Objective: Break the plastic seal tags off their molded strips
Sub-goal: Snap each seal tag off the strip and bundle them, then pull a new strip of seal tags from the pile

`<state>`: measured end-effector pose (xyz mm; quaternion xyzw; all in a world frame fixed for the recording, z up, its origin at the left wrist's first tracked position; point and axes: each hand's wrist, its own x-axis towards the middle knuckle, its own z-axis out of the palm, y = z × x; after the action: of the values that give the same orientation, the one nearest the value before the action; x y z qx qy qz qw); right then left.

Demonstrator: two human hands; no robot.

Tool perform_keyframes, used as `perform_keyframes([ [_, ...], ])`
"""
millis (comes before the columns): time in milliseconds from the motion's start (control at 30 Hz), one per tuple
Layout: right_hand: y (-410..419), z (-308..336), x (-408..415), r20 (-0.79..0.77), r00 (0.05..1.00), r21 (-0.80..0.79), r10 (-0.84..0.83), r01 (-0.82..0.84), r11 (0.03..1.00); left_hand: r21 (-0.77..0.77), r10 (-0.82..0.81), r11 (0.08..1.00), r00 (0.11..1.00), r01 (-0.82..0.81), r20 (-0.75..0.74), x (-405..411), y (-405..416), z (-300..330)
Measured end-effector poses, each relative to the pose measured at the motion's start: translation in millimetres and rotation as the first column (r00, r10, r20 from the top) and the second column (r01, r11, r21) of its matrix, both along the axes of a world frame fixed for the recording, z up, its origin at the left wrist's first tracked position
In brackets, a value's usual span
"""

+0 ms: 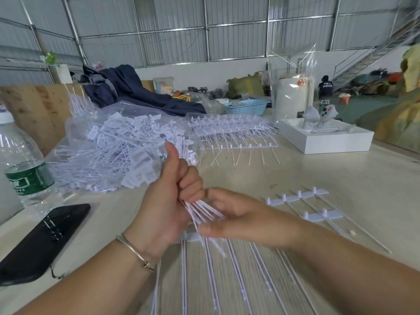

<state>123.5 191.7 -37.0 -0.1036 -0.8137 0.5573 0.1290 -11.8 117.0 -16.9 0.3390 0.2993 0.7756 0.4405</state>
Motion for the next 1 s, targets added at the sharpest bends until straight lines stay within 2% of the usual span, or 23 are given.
perform_keyframes([
  [67, -5.5, -4.1, -4.0, -0.059, 0.998, 0.046, 0.019, -0.016, 0.999, 0.009, 0.064, 0.998, 0.993, -0.064, -0.095, 3.7, -0.2, -1.5],
  [133, -6.4, -5.1, -5.8, -0.073, 0.997, 0.030, -0.001, 0.003, 1.000, -0.020, 0.161, 0.985, 0.947, -0.174, -0.277, 7.3, -1.5, -5.0],
  [167, -6.0, -5.2, -5.9, -0.060, 0.998, 0.032, 0.003, -0.001, 0.999, -0.039, 0.209, 0.970, 0.903, -0.241, -0.375, 7.4, -2.6, -6.9],
  [233, -4.6, -6.3, -4.9, -0.021, 1.000, 0.086, 0.011, -0.009, 0.996, -0.059, 0.274, 0.923, 0.758, -0.380, -0.592, 6.5, -3.6, -10.1],
  [300, -2.0, -6.5, -5.4, -0.022, 0.999, 0.142, -0.027, 0.029, 0.989, -0.062, 0.256, 0.904, 0.654, -0.422, -0.712, 6.8, -5.3, -12.1],
  [400, 6.5, -6.5, -6.1, -0.103, 0.985, 0.164, -0.138, 0.154, 0.974, -0.185, 0.069, 0.944, 0.709, -0.274, -0.701, 13.1, -4.2, -18.4],
  [467, 10.5, -6.8, -6.8, -0.132, 0.977, 0.186, -0.170, 0.193, 0.963, -0.222, 0.046, 0.932, 0.699, -0.287, -0.714, 18.1, -2.9, -20.4],
  [567, 8.6, -3.2, -4.7, -0.182, 0.973, 0.234, -0.139, 0.180, 0.955, -0.211, 0.060, 0.929, 0.685, -0.305, -0.726, 18.8, -0.3, -23.7],
  [633, 5.6, -2.0, -3.4, -0.159, 0.980, 0.292, -0.122, 0.164, 0.942, -0.209, 0.078, 0.919, 0.673, -0.336, -0.736, 17.9, 0.7, -25.3],
  [733, 6.8, -10.1, -5.1, -0.101, 0.988, 0.479, -0.116, 0.150, 0.865, -0.152, 0.154, 0.899, 0.623, -0.410, -0.767, 17.9, 2.1, -27.2],
  [800, 8.9, -14.0, -6.8, -0.103, 0.987, 0.546, -0.127, 0.163, 0.822, -0.104, 0.220, 0.882, 0.597, -0.459, -0.771, 16.3, 1.6, -24.1],
  [900, 11.6, -13.3, -7.3, -0.191, 0.969, 0.487, -0.157, 0.233, 0.842, -0.081, 0.326, 0.839, 0.617, -0.538, -0.717, 1.2, 4.8, -16.1],
  [1000, 14.2, -10.5, -8.6, -0.210, 0.953, 0.421, -0.219, 0.290, 0.859, -0.143, 0.331, 0.798, 0.623, -0.586, -0.709, -22.4, 11.6, -3.7],
])
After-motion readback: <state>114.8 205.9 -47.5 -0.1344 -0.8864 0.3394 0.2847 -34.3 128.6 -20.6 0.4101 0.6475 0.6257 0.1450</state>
